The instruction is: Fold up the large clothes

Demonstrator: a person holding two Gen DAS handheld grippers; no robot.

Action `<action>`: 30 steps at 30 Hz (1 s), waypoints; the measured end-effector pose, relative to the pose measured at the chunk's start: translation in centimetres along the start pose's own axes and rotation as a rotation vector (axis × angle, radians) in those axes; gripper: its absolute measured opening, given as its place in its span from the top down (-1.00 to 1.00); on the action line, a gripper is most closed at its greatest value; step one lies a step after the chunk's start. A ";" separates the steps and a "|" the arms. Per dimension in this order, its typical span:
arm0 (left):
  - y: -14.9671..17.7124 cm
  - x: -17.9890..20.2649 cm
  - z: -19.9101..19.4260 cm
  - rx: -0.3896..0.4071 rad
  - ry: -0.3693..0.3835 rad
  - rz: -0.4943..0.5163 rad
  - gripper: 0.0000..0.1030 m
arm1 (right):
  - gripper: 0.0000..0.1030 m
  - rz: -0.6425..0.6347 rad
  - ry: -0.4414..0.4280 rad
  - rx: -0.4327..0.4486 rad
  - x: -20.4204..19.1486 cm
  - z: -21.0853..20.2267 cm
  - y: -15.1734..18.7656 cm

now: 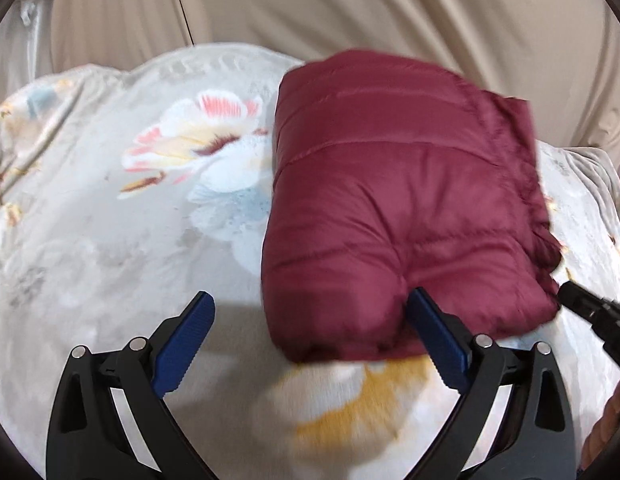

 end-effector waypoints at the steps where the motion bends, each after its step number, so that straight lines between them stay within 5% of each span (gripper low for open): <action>1: 0.4 0.3 -0.7 0.015 0.000 0.006 -0.85 | 0.96 -0.008 0.008 0.006 -0.3 -0.5 0.2; 9: 5.0 2.9 -3.8 0.032 0.026 0.002 -0.87 | 0.79 0.005 0.054 -0.056 -1.7 -1.5 5.3; 15: 6.4 3.3 -3.6 0.002 0.018 -0.012 -0.87 | 0.43 0.020 0.137 -0.103 -1.9 -0.8 9.3; 30: 6.9 3.9 -4.0 0.016 -0.069 0.067 -0.87 | 0.30 0.036 0.199 -0.046 -1.1 -1.7 8.8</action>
Point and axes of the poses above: each gripper's, at about its wrist camera, not at the fingertips, and z roughly the way its jaws point, x to its right, y to its underside, the point moved 10 cm from there along z, roughly the way its jaws point, and after that the axes turned 1 degree about z, right-handed, at the moved point
